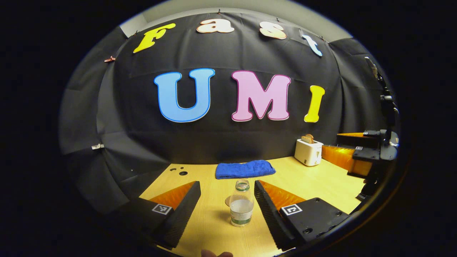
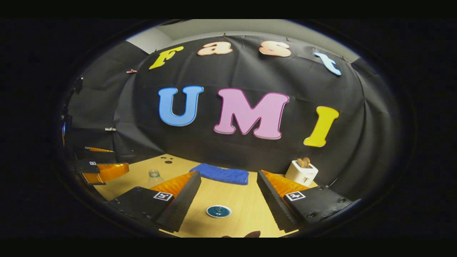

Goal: Open the teacup lid with one hand, grasp the water bottle and pour water into the teacup with the other hand; after pouring, place the water bottle on the coaster and then close the teacup lid.

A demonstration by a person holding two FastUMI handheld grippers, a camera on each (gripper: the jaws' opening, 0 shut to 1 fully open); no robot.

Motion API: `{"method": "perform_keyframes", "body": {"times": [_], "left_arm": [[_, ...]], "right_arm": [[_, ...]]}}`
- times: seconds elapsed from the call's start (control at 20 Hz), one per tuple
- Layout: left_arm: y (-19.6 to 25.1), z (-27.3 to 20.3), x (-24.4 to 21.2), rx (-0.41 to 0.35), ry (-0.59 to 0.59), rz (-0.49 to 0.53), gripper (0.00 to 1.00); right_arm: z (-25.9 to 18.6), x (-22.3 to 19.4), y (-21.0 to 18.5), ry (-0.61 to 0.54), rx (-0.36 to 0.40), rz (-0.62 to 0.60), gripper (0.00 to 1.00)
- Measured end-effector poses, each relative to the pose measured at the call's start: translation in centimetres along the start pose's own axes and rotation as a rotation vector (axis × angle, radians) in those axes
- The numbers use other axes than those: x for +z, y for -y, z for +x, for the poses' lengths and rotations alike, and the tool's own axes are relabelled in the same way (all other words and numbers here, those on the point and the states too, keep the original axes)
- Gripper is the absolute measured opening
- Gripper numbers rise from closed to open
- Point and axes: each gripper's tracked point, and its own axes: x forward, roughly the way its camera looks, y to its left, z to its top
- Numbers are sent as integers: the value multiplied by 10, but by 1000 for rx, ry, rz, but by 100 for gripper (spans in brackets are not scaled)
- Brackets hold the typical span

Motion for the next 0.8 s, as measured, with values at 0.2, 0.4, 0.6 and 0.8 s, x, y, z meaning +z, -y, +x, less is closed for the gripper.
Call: {"method": "perform_keyframes", "body": {"times": [0.2,0.4,0.6,0.8], "left_arm": [[3,15,-30,-12,-6,18,95],[8,25,-66,-13,-49,4,95],[6,31,-85,-14,-63,30,95],[0,35,-95,1,-74,15,95]], "right_arm": [[31,-72,-6,-63,37,32,98],[52,-136,-6,-141,47,53,97],[65,-174,-12,-194,46,46,94],[73,-198,-19,-254,70,60,80]]}}
